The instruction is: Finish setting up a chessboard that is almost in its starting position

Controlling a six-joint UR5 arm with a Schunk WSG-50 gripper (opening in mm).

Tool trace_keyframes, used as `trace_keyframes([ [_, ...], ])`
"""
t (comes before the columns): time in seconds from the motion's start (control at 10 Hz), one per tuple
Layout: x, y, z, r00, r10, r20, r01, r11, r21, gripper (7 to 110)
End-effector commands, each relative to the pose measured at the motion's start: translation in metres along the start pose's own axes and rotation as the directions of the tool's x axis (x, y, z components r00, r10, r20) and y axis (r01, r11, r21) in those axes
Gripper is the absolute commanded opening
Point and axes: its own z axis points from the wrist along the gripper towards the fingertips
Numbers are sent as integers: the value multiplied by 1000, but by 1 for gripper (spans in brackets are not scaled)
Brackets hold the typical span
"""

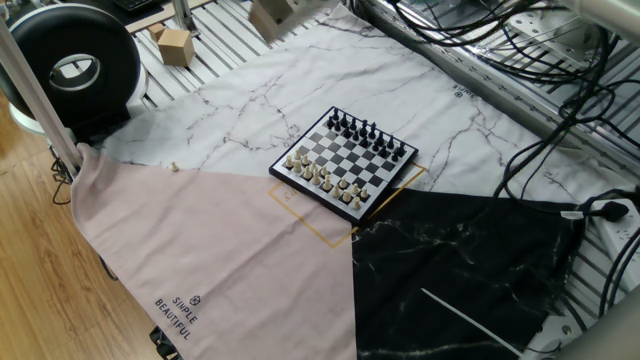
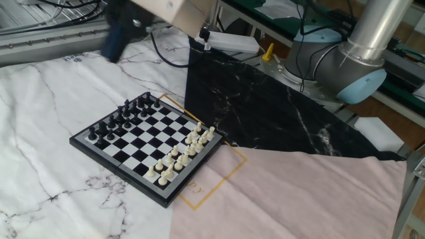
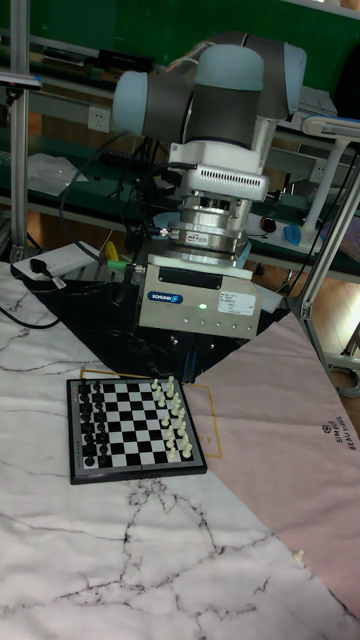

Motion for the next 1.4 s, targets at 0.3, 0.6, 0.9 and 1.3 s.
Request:
trace_keyframes([
  [0.3, 85, 3, -17, 941, 59, -333, -61, 998, 5, 7],
  [0.6, 83, -5, -16, 945, 34, -325, -27, 999, 26, 7],
  [0.9, 70, -3, -12, 962, 26, -273, -22, 1000, 17, 7],
  [1.3, 90, -2, -8, 922, 90, -375, -84, 996, 33, 7],
])
